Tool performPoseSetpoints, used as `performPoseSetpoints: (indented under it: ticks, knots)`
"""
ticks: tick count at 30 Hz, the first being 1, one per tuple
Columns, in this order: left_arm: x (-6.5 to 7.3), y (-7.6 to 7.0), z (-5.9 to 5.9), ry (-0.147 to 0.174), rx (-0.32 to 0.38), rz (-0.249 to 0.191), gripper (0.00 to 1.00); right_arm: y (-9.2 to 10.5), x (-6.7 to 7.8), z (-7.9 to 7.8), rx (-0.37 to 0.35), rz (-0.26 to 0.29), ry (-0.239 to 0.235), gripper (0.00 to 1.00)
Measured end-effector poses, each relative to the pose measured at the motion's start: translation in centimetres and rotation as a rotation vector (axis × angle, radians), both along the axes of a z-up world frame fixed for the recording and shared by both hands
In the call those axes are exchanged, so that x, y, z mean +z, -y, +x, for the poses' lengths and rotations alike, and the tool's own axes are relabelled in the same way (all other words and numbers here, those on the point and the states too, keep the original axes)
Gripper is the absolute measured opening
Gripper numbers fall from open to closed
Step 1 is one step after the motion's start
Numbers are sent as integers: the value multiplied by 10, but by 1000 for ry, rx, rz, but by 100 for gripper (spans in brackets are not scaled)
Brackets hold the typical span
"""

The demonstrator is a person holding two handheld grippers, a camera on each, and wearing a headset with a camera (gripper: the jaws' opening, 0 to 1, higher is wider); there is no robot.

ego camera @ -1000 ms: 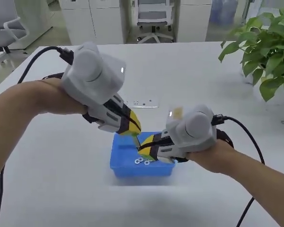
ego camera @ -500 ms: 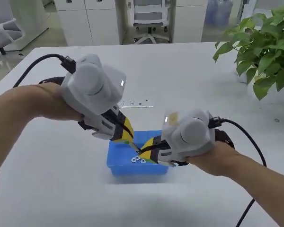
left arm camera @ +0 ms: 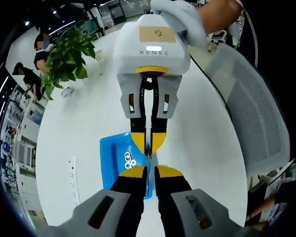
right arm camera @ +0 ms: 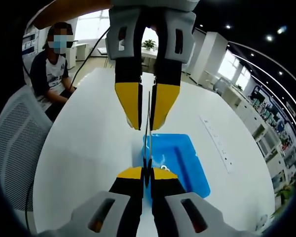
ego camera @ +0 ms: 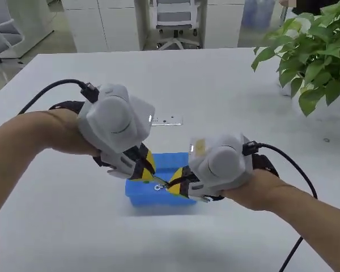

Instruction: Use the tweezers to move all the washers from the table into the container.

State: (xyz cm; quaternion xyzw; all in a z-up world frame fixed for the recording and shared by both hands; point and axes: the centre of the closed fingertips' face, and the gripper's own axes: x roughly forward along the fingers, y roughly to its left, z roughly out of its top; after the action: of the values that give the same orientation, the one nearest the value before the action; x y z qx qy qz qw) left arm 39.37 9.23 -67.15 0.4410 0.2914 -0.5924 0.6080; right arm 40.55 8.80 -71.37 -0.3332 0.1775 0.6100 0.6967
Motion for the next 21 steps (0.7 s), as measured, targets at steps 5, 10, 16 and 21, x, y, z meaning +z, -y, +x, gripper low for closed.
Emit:
performPoseSetpoints:
  ticks: [5,10,16,21]
  knots:
    - [-1,-3,-2,9,10,2,11,1,-2,-1,1,-12,3,5]
    - [0,-5,2,31,26,-2,12,1,-1,-1,-2,-14,4,5]
    - [-6,-13,2,30,43,23,12,1,-1,-2,0,-18,7,5]
    - [-13,-14,-1,25,47,38,9,1,-2,-5,9,-35,16,5]
